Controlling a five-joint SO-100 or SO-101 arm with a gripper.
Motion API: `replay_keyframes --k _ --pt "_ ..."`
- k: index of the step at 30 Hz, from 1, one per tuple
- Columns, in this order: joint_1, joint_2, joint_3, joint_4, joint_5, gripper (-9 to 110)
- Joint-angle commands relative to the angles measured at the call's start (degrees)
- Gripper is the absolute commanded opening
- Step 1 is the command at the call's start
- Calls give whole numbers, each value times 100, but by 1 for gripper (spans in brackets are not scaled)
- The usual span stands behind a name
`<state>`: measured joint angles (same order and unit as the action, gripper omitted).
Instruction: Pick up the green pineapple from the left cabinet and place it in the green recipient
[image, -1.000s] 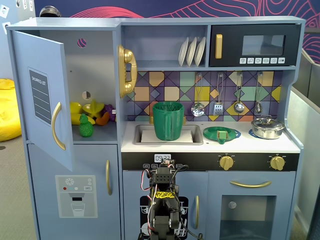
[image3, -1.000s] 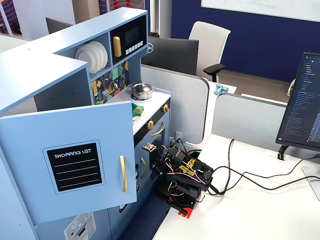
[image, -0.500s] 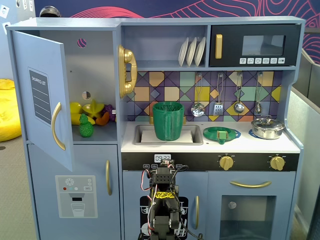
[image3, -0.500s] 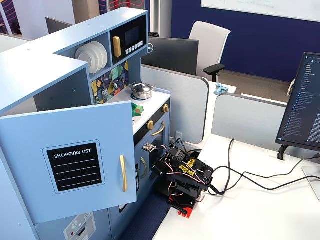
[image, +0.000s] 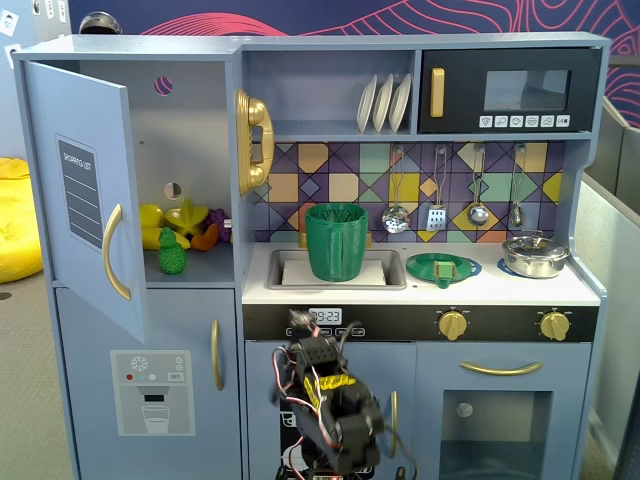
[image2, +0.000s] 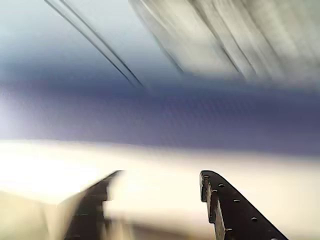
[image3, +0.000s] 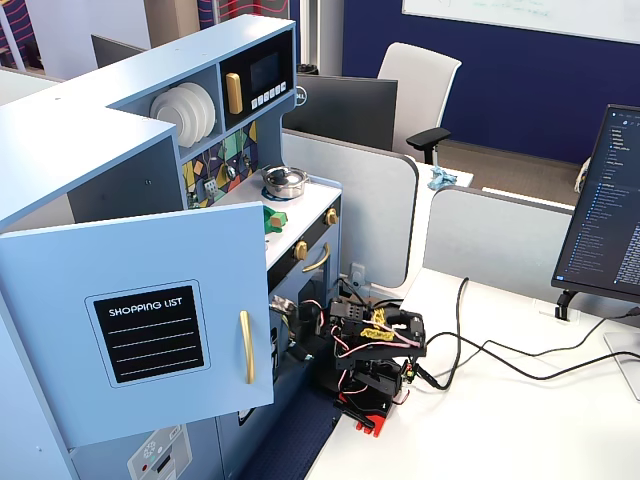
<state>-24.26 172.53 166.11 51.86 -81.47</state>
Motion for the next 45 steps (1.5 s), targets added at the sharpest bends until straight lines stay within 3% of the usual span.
replay_keyframes --k 1,6,18,29,45 --pt "-677 -703 -1222 -1978 -492 26" --pt "-1266 -1837 -2399 -3744 -844 37" --pt "-1802 -4438 -4087 -6390 -1424 41" --pt "-1521 -6363 -5150 -7260 -1477 42" --pt "-976 -7998 -6539 -7400 -1222 43"
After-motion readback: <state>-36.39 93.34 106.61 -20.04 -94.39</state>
